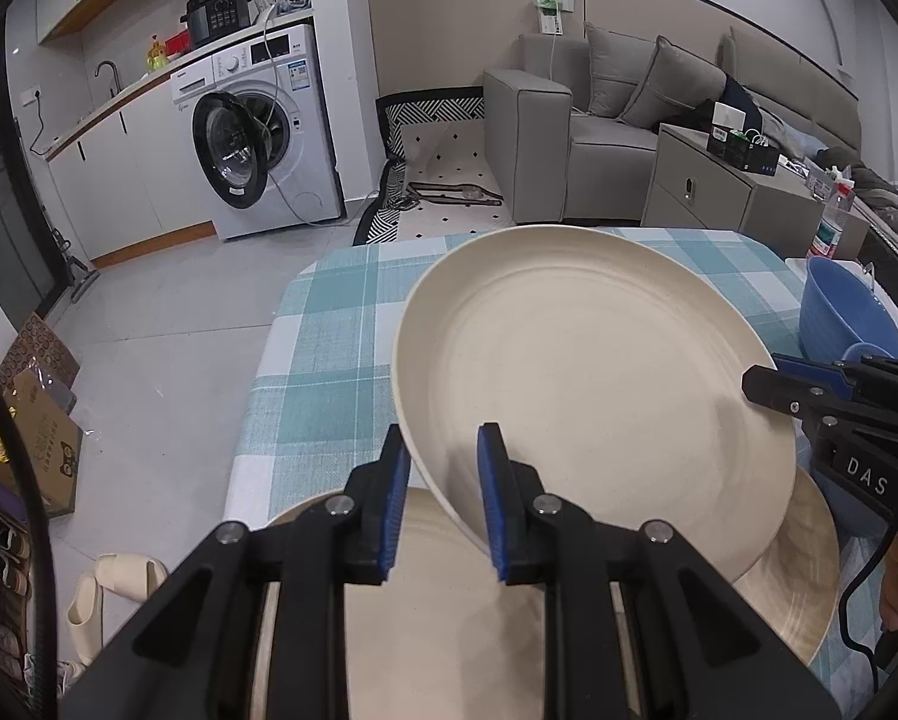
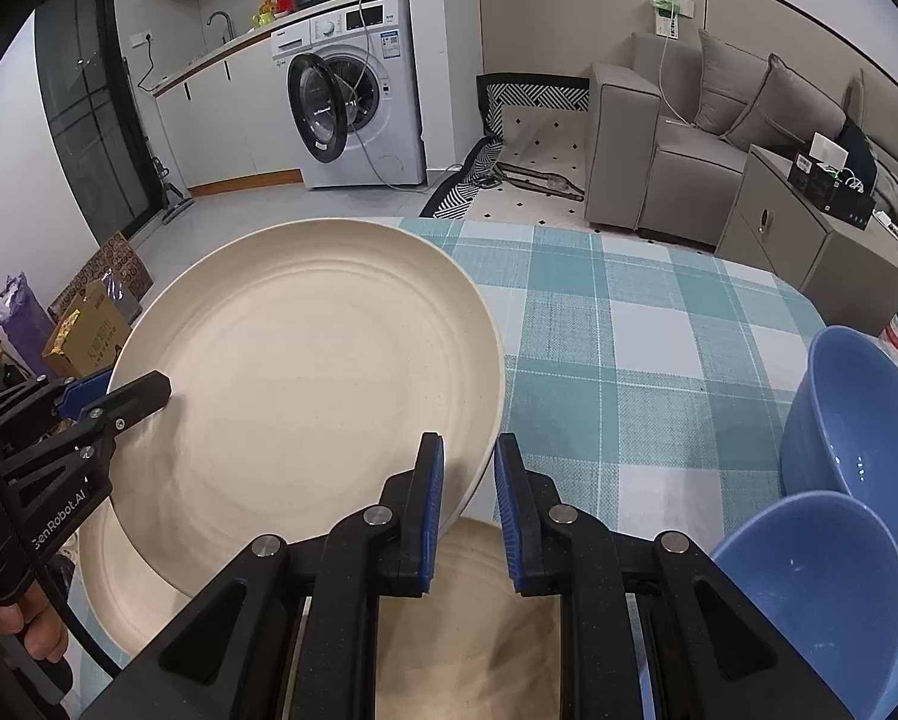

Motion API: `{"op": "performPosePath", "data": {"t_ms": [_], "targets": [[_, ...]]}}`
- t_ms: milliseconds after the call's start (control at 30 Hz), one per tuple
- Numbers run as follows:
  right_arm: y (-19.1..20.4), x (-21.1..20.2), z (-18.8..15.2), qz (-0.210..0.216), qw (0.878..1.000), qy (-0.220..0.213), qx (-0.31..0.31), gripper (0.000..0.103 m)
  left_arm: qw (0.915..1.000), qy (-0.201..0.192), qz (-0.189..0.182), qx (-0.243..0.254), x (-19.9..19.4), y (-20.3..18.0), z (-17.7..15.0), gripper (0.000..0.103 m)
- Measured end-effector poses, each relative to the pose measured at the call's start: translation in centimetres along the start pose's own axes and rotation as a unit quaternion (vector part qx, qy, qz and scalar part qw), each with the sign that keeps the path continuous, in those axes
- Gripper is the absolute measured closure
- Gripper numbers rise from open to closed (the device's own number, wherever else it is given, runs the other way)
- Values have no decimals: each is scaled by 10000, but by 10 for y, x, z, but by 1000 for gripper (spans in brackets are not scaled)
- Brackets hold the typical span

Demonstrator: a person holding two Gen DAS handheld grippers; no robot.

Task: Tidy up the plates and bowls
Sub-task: 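Lift the cream plate with both grippers and carry it toward another plate, then lower the held cream plate with both grippers onto the other cream plate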

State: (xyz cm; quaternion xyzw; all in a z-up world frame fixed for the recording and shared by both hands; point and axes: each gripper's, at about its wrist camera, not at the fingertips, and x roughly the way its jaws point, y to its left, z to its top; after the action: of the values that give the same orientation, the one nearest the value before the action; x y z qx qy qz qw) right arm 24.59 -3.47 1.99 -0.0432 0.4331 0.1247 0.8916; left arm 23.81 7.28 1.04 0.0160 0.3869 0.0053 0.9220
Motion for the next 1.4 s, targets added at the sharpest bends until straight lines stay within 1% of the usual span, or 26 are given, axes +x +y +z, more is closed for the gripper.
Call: {"op": "performPosePath", "data": {"t_ms": [433, 533, 1067, 1167, 1400], "targets": [[8, -38, -28, 23, 9998, -196, -15, 85, 10000, -85, 16, 9, -26, -5, -28, 82], [7, -43, -34, 109, 9998, -164, 62, 85, 10000, -89, 20, 1, -31, -6, -33, 82], [6, -70, -67, 185, 9995, -237, 114, 85, 9999, -129, -27, 27, -51, -18, -61, 81], [2, -72, -72, 288, 9992, -180, 206, 85, 9999, -135, -20, 39, -53, -20, -64, 80], [0, -80, -87, 254, 9992, -246, 198, 85, 9999, -122, -97, 43, -57, -26, -74, 80]]}}
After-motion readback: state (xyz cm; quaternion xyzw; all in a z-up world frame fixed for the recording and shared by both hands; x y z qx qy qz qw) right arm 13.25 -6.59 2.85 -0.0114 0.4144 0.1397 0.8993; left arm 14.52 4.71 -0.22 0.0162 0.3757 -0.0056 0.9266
